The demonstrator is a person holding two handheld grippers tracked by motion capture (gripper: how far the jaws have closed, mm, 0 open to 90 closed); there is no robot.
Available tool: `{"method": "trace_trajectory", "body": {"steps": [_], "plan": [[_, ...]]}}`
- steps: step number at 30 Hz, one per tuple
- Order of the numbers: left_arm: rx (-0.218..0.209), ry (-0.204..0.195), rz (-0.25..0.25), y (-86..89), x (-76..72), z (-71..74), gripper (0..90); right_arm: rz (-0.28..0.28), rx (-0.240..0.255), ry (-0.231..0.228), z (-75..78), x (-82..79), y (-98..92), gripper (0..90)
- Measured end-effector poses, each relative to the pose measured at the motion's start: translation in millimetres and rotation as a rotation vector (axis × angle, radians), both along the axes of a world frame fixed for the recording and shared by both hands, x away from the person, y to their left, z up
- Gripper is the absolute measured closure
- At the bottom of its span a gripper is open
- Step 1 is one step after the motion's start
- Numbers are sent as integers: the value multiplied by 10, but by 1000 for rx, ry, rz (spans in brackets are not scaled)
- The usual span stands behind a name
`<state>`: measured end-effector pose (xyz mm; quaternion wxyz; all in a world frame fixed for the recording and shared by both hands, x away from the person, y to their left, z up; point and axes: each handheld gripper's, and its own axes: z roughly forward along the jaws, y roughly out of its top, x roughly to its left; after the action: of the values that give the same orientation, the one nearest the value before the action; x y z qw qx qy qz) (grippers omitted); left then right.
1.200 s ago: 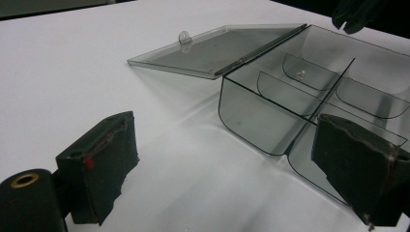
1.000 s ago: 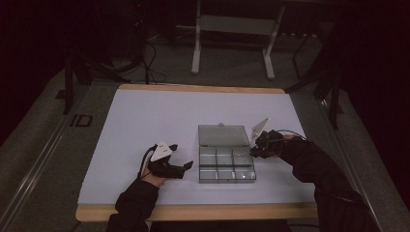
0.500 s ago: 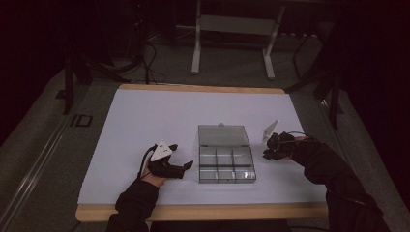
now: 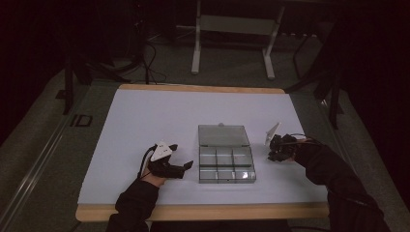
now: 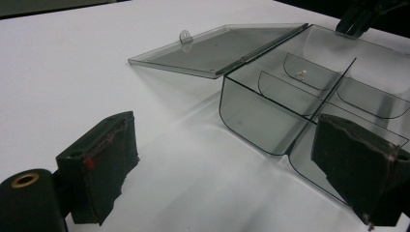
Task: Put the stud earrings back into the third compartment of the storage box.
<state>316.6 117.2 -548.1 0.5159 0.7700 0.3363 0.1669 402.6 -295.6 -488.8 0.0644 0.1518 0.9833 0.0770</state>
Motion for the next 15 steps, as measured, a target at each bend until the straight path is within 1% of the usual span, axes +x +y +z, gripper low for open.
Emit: {"method": "trace_trajectory", "body": {"steps": [3, 5, 7, 10, 15], "plan": [[-2, 0, 0, 1, 0, 0, 99, -1, -18, 4, -31, 16, 1, 779], [-2, 0, 0, 2, 0, 0, 99, -11, -21, 8, -50, 32, 2, 779], [-1, 0, -1, 1, -1, 0, 99, -10, -28, 10, -67, 51, 3, 779], [0, 2, 2, 0, 2, 0, 99, -13, -31, 31, -100, 61, 17, 779], [-2, 2, 1, 3, 2, 0, 99, -10, -41, 41, -139, 84, 30, 788]]}}
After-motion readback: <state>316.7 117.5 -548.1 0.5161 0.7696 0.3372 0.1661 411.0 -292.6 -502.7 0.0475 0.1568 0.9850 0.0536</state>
